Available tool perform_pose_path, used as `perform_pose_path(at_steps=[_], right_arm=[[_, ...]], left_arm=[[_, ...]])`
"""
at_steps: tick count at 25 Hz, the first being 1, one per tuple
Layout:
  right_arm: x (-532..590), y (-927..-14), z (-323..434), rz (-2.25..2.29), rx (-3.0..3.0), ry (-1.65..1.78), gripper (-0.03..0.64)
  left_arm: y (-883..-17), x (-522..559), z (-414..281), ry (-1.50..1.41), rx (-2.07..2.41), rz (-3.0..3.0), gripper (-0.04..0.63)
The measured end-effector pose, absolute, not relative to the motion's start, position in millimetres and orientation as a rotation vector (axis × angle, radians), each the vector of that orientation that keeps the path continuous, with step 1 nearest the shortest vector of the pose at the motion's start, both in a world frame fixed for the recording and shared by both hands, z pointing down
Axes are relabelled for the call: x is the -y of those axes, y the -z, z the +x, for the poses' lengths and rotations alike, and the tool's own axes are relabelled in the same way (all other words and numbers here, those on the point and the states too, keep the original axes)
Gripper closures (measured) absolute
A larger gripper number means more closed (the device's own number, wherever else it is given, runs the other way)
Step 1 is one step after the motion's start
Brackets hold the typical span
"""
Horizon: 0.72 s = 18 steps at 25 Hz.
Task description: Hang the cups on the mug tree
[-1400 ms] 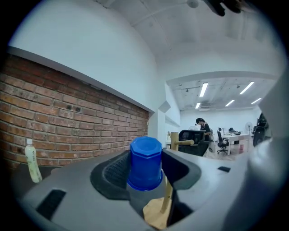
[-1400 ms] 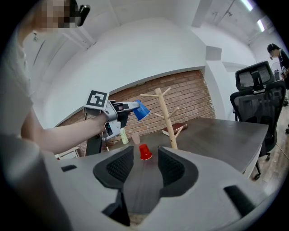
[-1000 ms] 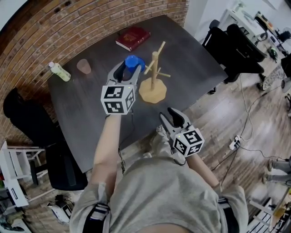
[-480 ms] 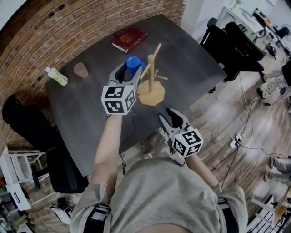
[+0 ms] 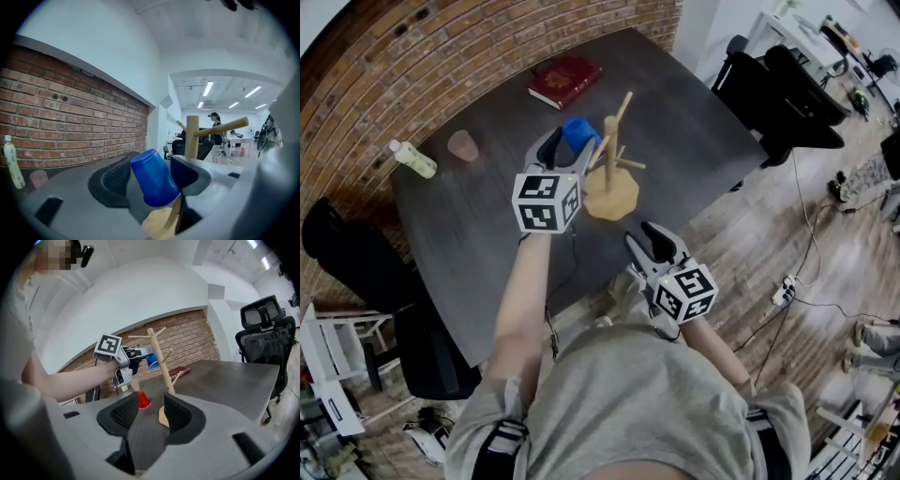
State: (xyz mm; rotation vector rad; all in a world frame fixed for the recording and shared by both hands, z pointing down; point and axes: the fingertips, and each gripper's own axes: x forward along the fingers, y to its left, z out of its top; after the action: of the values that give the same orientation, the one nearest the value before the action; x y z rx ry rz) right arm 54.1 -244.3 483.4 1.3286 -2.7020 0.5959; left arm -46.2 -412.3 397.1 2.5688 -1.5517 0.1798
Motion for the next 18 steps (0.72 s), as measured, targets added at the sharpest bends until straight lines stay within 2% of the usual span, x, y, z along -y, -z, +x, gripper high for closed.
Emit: perform_pose_path(at_steps=[18], right_arm=[[250,-482,35,1.262,2.721,-0.553,0.445]], left_arm=[[-411,391,-78,-0.144,1.596,2.486,0.344]])
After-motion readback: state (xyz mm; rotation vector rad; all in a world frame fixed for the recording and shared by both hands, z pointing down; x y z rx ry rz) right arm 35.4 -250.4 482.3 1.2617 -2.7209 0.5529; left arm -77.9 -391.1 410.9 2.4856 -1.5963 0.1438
